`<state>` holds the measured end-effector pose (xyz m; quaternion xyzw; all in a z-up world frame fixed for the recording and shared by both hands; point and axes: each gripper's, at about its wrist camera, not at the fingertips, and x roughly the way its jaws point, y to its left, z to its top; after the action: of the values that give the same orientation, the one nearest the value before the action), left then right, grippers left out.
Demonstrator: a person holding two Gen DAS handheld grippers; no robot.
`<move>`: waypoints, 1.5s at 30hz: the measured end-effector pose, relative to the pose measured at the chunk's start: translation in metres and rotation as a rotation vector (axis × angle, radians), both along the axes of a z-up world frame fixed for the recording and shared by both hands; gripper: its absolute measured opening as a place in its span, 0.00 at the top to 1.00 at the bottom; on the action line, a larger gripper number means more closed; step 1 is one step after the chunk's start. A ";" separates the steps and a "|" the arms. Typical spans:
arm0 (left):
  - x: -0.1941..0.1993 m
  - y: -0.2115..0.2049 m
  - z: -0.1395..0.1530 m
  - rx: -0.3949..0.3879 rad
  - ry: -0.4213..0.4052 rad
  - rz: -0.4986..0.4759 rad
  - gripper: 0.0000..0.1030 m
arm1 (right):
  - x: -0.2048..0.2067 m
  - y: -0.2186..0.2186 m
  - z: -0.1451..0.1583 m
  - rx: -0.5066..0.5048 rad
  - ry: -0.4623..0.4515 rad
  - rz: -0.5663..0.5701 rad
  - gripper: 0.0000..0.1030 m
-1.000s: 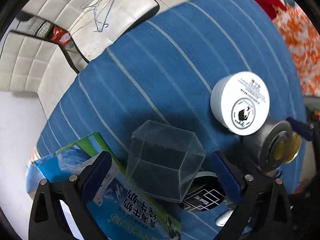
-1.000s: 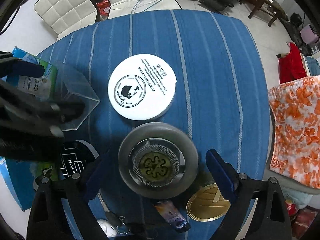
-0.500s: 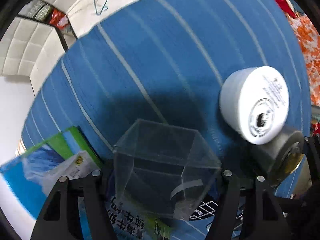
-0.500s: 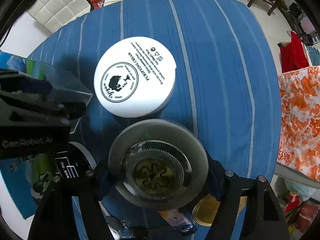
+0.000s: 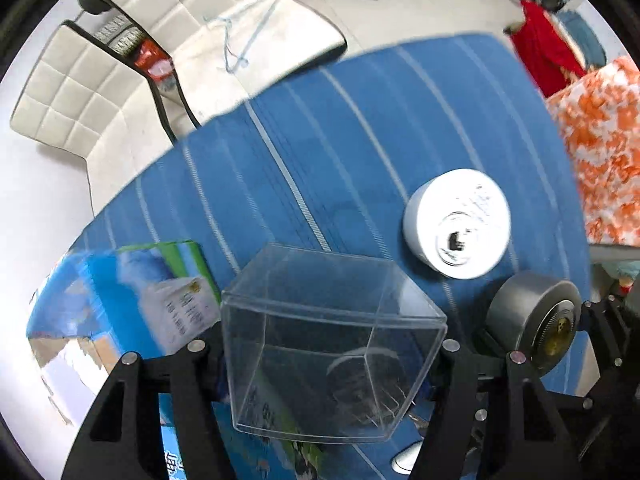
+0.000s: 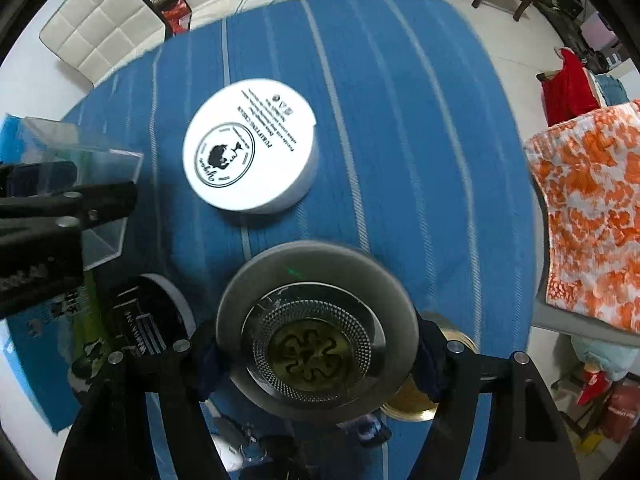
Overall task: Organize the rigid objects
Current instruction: 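Grasp the clear plastic cube with the left tool while the right tool grasps the silver tin, then carry the cube and silver tin into the blue box and open both tools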
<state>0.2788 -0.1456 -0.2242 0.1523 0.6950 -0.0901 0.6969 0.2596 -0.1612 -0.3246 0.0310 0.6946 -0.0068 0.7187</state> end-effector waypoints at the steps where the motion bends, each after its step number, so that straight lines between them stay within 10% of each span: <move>1: -0.004 0.002 0.010 -0.012 -0.009 0.006 0.38 | -0.003 -0.001 0.007 0.007 -0.013 -0.002 0.27; 9: -0.034 0.075 0.062 -0.168 -0.103 0.140 0.38 | -0.033 0.018 0.074 0.060 -0.149 0.055 0.27; 18: -0.033 0.218 0.085 -0.259 -0.104 0.318 0.38 | -0.058 0.147 0.124 0.146 -0.230 0.207 0.27; 30: -0.005 0.356 0.012 -0.300 0.032 0.478 0.38 | 0.001 0.301 0.048 0.086 -0.143 0.315 0.27; 45: 0.020 0.344 -0.044 -0.417 0.201 0.489 0.38 | 0.043 0.313 -0.030 0.125 -0.014 0.276 0.27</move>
<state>0.2990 0.1986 -0.2684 -0.1746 0.7429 -0.0749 0.6419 0.3028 0.1522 -0.3542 -0.0200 0.6863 0.1356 0.7143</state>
